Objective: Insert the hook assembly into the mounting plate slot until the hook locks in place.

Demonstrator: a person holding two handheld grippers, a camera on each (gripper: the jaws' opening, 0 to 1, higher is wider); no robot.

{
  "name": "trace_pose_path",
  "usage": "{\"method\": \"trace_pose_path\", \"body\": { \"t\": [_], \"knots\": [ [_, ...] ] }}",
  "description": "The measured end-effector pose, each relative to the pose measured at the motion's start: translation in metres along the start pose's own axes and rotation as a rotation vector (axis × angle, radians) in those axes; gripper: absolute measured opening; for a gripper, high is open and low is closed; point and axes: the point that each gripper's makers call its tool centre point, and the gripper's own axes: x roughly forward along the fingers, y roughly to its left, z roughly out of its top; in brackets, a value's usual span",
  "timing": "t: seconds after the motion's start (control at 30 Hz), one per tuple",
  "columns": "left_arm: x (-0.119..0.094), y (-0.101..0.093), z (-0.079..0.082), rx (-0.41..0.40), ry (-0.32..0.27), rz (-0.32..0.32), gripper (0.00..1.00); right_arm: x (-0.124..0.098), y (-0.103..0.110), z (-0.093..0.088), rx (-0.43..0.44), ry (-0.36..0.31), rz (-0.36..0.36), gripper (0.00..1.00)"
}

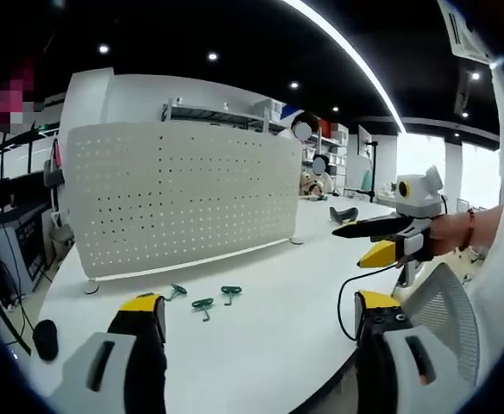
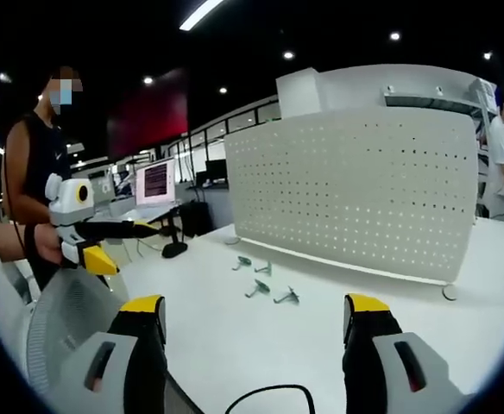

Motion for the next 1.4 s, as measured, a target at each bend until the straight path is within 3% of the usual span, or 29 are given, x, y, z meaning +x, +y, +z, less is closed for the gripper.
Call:
{"method": "trace_pose_path", "body": {
  "t": [1.07,1.4],
  "knots": [
    [-0.013,0.038,0.005,-0.016,-0.036,0.099,0.90,0.044,0.017,0.006,-0.037,0.048,0.104,0.81],
    [-0.007,0.042,-0.003,-0.020,-0.002,0.092,0.89,0.052,0.016,-0.005,-0.020,0.071,0.115,0.79]
  ]
}}
